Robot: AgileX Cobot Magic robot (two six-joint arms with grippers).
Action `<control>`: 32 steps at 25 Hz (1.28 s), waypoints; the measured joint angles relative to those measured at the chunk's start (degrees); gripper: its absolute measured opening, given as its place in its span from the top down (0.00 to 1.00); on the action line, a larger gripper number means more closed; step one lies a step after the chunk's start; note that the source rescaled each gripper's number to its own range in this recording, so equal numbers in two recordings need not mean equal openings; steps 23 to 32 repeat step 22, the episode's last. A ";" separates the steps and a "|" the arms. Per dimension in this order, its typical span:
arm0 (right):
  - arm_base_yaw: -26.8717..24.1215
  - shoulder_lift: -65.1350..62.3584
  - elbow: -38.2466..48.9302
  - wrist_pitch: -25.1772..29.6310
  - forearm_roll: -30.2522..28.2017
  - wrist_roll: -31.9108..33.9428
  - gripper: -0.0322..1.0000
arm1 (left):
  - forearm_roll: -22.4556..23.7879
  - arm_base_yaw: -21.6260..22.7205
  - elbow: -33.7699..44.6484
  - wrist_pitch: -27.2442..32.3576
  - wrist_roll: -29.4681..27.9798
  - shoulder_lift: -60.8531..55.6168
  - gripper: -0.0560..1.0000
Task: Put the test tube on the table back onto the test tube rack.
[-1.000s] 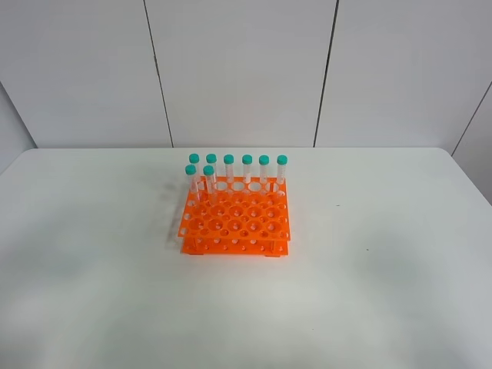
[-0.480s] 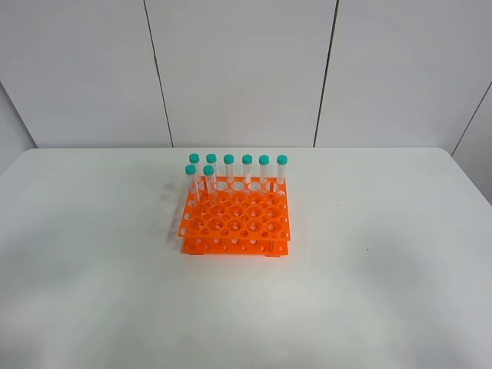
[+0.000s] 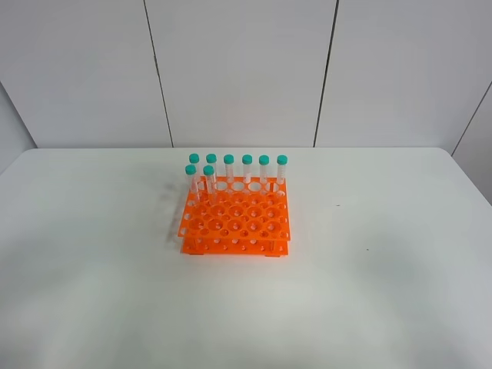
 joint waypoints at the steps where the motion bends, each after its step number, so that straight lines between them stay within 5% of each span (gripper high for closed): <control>1: 0.00 0.00 0.00 0.00 0.00 0.00 0.44 | 0.00 0.00 0.00 0.00 0.00 0.00 0.00; 32: 0.00 0.00 0.00 0.00 0.00 0.00 0.44 | 0.00 0.00 0.00 0.00 0.00 0.00 0.00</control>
